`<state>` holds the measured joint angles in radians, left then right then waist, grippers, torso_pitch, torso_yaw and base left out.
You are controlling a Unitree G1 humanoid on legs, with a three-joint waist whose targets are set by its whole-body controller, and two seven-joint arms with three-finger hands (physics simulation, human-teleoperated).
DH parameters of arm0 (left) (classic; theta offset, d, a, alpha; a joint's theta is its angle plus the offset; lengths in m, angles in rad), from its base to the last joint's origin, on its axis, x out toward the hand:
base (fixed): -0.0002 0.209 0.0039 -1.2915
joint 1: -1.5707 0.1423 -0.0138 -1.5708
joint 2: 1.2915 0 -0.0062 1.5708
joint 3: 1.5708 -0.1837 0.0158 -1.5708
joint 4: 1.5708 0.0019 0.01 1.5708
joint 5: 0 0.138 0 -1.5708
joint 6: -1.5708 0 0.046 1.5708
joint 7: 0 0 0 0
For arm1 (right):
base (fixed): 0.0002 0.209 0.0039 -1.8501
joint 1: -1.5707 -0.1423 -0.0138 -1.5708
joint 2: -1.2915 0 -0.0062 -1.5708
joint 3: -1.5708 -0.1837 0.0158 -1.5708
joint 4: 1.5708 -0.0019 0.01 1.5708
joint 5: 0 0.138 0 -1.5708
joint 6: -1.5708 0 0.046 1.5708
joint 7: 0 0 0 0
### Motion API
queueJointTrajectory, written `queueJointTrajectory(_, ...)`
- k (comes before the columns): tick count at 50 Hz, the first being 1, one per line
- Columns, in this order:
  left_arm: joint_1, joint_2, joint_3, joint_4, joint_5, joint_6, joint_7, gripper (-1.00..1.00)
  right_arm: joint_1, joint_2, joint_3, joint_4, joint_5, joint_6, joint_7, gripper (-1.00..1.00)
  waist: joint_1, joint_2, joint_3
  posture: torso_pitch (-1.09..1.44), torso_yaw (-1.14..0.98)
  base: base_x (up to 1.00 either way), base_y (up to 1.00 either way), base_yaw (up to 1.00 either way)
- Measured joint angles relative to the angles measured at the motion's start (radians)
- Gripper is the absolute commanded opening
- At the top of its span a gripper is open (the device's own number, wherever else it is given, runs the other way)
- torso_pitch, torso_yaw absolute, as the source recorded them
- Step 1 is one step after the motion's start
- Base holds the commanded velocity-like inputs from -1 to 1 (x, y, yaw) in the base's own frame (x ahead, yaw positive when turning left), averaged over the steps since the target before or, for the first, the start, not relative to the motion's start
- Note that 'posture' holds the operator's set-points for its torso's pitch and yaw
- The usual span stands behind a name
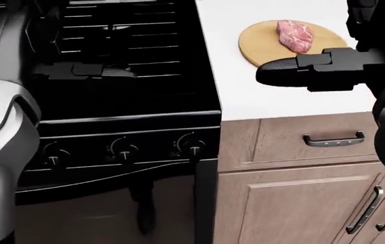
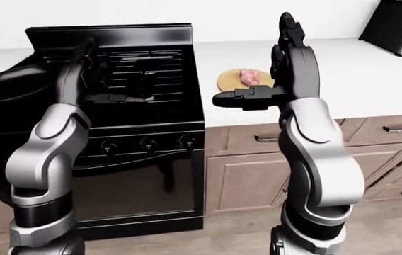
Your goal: Pick the steak from the plate and place it in the pan.
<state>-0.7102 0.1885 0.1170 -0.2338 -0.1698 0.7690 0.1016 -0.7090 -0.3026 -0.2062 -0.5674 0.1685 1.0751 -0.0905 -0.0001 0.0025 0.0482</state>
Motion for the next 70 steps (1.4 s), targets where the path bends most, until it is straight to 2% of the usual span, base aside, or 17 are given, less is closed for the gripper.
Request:
queueJointTrajectory(4,-0.009,0.005,0.006,-0.026,0.003,0.003,0.005,1.00,-0.009,0.002,0.000,-0.007,0.002,-0.001,0.002,1.00,-0.003,0.056,-0.009,0.00,0.00,0.19,-0.14,0.00)
queueJointTrajectory(8,0.012,0.007,0.021,-0.011,0.011,0.015,0.012,1.00,0.006,0.014,0.025,0.001,0.014,0.009,0.011,1.00,0.014,0.052,-0.008,0.00,0.00,0.19,-0.19,0.00)
queueJointTrajectory(13,0.001,0.006,0.012,-0.013,0.011,0.014,0.008,1.00,-0.009,0.007,0.010,-0.009,0.011,0.005,0.008,1.00,0.018,0.012,-0.016,0.00,0.00,0.18,-0.18,0.00)
queueJointTrajectory(18,-0.006,0.005,0.015,-0.012,0.013,0.000,0.006,1.00,-0.017,0.005,0.013,-0.013,0.009,-0.003,0.006,1.00,0.025,-0.067,-0.024,0.00,0.00,0.18,-0.17,0.00)
queueJointTrajectory(23,0.005,-0.008,-0.015,0.005,0.002,0.009,-0.005,1.00,0.006,0.005,-0.001,0.013,-0.004,0.010,-0.001,1.00,0.003,-0.048,-0.005,0.00,0.00,0.17,-0.13,0.00)
queueJointTrajectory(33,-0.010,-0.001,-0.001,-0.014,0.009,-0.003,-0.001,1.00,-0.014,0.006,-0.001,-0.007,0.001,0.001,0.002,1.00,-0.005,0.054,-0.013,0.00,0.00,0.16,-0.10,0.00)
queueJointTrajectory(34,-0.005,0.002,0.004,-0.013,0.010,-0.004,-0.001,1.00,-0.011,0.012,0.005,-0.006,0.003,0.001,0.002,1.00,0.002,0.040,-0.008,0.00,0.00,0.15,-0.11,0.00)
queueJointTrajectory(36,0.008,0.003,0.015,-0.001,0.013,0.004,0.003,1.00,-0.004,0.017,0.021,0.002,0.010,0.007,0.006,1.00,0.010,0.044,-0.003,0.00,0.00,0.15,-0.11,0.00)
queueJointTrajectory(40,0.003,0.004,0.016,0.006,0.019,0.016,0.008,1.00,-0.009,0.011,0.014,0.002,0.020,0.017,0.011,1.00,0.014,0.032,-0.018,0.00,0.00,0.14,-0.14,0.00)
queueJointTrajectory(44,-0.006,0.006,0.013,-0.014,0.015,0.002,0.004,1.00,-0.012,0.011,0.010,-0.009,0.017,-0.003,0.006,1.00,0.018,-0.011,-0.020,0.00,0.00,0.11,-0.16,0.00)
queueJointTrajectory(47,-0.011,0.004,0.014,-0.013,0.016,-0.003,0.004,1.00,-0.014,0.008,0.013,-0.006,0.019,-0.006,0.007,1.00,0.020,-0.062,-0.028,0.00,0.00,0.11,-0.17,0.00)
queueJointTrajectory(49,-0.001,-0.007,-0.003,-0.004,0.013,-0.001,0.002,1.00,0.001,0.007,0.002,0.003,0.016,-0.008,0.005,1.00,0.007,-0.045,-0.012,0.00,0.00,0.07,-0.13,0.00)
queueJointTrajectory(51,0.002,-0.010,-0.017,0.002,0.007,0.010,-0.003,1.00,0.008,0.007,-0.006,0.014,0.011,0.003,-0.001,1.00,0.000,-0.051,-0.009,0.00,0.00,0.05,-0.09,0.00)
queueJointTrajectory(53,0.000,-0.009,-0.015,0.004,0.005,0.018,-0.006,1.00,0.001,0.007,-0.005,0.016,0.008,0.010,-0.005,1.00,0.001,-0.043,-0.014,0.00,0.00,0.01,-0.04,0.00)
queueJointTrajectory(58,-0.014,-0.003,0.001,-0.020,0.011,0.007,0.000,1.00,-0.011,0.006,0.000,-0.004,0.014,-0.009,-0.005,1.00,-0.003,-0.021,0.013,0.00,0.00,0.00,0.00,0.00)
queueJointTrajectory(62,-0.013,-0.003,-0.003,-0.016,0.009,0.003,-0.002,1.00,-0.010,0.006,-0.004,0.001,0.012,-0.008,-0.011,1.00,-0.016,0.020,0.002,0.00,0.00,0.00,0.00,0.00)
queueJointTrajectory(70,-0.001,0.002,0.011,-0.008,0.010,0.024,0.006,1.00,-0.014,0.007,0.009,-0.004,0.021,-0.003,-0.012,1.00,0.000,-0.016,-0.006,0.00,0.00,0.00,0.00,0.00)
